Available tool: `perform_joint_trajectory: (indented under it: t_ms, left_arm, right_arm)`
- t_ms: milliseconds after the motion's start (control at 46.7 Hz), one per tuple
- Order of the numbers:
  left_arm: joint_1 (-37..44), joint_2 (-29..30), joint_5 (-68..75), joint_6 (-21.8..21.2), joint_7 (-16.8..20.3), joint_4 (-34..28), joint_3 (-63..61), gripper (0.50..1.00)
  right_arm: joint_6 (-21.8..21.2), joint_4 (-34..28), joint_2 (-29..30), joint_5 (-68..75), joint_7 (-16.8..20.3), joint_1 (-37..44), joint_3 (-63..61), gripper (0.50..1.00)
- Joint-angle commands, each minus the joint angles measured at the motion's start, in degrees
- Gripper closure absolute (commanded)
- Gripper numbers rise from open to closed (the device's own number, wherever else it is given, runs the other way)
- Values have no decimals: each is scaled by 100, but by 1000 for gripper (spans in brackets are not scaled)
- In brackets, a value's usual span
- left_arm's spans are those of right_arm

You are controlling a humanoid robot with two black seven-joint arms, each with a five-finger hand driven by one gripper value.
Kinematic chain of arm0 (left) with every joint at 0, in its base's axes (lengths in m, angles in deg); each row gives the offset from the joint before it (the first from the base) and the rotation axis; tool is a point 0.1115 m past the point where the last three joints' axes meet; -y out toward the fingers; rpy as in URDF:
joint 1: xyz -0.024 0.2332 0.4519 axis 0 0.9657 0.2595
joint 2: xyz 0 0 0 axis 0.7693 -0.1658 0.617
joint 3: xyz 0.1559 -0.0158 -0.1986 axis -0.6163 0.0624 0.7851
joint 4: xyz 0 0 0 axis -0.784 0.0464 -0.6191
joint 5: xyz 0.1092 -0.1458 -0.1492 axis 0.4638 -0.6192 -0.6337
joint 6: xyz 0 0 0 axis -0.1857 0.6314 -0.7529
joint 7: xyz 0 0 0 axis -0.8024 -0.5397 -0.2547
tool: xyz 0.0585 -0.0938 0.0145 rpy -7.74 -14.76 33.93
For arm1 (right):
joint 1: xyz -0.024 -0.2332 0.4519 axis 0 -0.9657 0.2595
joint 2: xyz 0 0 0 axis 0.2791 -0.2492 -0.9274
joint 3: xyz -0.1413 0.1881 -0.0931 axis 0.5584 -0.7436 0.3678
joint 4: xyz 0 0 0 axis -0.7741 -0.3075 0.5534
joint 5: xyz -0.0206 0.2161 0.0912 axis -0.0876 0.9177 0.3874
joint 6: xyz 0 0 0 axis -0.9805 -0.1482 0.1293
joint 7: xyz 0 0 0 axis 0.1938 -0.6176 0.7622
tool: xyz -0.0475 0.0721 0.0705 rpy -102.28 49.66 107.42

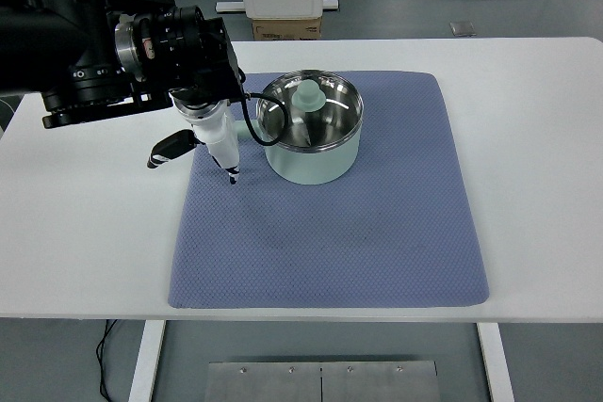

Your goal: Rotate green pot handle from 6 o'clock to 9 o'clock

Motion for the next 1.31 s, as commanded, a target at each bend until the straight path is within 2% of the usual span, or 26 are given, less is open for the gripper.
perform_joint_trajectory:
  t_ms: [0,621,856,1284]
  left_arm:
    - [1,0,81,0,0,-40,-10,500]
    - [-17,9,117,0,61,-76,-37,500]
    - [-175,123,20,0,211,293,227,500]
    - [-201,141,-41,0,176,812,552,500]
  right_arm:
    - [-4,-1,0,0,0,-8,0,500]
    - [-4,-1,0,0,0,-8,0,500]
    - [-4,-1,0,0,0,0,0,500]
    - [-4,-1,0,0,0,1,0,500]
